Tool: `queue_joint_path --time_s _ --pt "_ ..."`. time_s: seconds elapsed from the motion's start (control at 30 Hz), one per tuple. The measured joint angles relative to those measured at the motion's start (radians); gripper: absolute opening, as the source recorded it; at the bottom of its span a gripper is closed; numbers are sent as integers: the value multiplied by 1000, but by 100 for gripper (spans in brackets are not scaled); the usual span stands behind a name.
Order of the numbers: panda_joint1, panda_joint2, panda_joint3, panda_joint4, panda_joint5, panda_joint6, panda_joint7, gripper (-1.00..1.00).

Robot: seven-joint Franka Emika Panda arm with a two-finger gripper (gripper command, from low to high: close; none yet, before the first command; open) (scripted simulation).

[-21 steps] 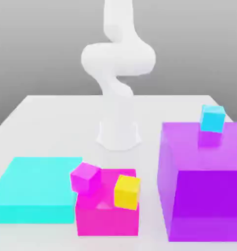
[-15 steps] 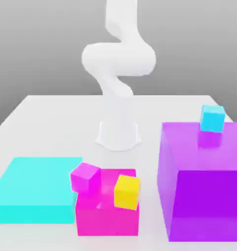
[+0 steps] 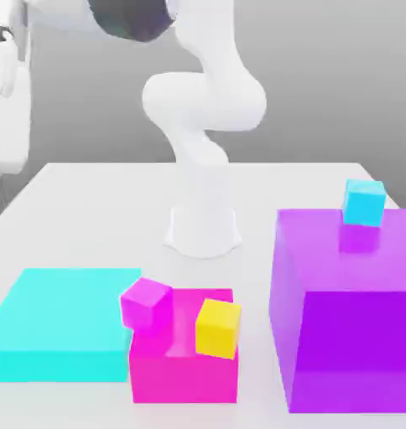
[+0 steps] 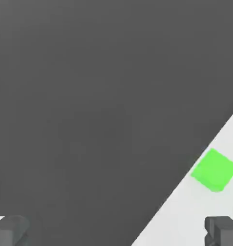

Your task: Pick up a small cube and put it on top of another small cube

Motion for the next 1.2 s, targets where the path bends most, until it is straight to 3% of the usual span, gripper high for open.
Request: queue_joint_path --time_s 0.4,0.53,0.57,0.77,0.9,1.2 --pt "-105 433 -74 113 143 62 217 0" --pt "-131 578 -66 149 180 140 229 0" --pt "-134 607 -62 156 185 162 227 -100" --pt "-136 622 -61 159 189 175 225 -100" --pt "-125 525 -75 137 177 99 234 -100" --pt "-49 204 -33 -101 53 17 82 -100"
